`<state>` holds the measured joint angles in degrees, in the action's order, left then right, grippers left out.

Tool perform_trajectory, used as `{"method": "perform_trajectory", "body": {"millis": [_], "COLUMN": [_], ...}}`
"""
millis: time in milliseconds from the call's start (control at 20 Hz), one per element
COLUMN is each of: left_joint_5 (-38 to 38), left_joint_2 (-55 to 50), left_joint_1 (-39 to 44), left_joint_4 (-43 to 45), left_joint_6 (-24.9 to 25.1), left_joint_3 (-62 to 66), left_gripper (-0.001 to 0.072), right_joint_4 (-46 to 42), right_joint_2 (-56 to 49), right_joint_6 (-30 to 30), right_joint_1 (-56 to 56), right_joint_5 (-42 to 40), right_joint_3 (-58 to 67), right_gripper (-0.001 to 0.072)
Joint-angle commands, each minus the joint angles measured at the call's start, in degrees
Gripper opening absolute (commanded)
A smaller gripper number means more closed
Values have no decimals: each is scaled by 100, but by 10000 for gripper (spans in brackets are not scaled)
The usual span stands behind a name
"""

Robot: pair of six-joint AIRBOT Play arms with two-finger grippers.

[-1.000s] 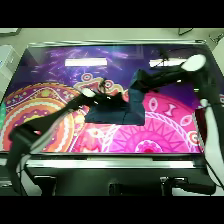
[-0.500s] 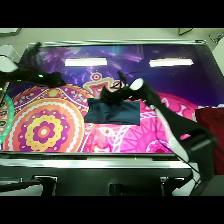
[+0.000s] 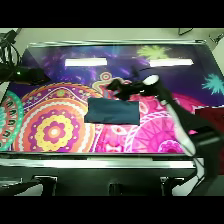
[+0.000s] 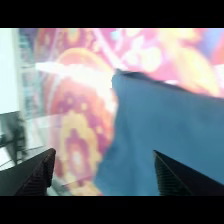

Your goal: Fold the clothes and pants, and hang the long-sleeved shirts on hangers.

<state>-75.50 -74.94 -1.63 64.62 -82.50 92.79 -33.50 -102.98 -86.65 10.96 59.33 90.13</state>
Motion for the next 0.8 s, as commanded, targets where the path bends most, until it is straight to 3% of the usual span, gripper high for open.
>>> {"method": "perform_trajectory", "body": {"millis": [0,100,200,350,700,750], "left_joint_5": [-11,-11,-11,-15,-13,-13], "left_joint_2": [33,33,31,31,31,31], "left_joint_1": [-7,-7,-7,-7,-7,-7], "left_joint_4": [13,7,4,-9,-9,-9], "left_joint_6": [22,17,17,-2,-52,-50], "left_joint_3": [4,4,4,4,4,4], "left_gripper": [26,26,26,26,26,26], "right_joint_4": [-2688,-3106,-2297,-1213,-251,-251], "right_joint_2": [304,304,302,142,-323,-337], "right_joint_6": [-793,-1045,-507,372,831,841], "right_joint_1": [-1375,-1762,-1799,-1648,-1180,-1119], "right_joint_5": [1939,2234,1847,1309,1102,1067], "right_joint_3": [-61,-557,-1241,-1727,-1725,-1725], "right_gripper": [676,599,566,566,560,477]}}
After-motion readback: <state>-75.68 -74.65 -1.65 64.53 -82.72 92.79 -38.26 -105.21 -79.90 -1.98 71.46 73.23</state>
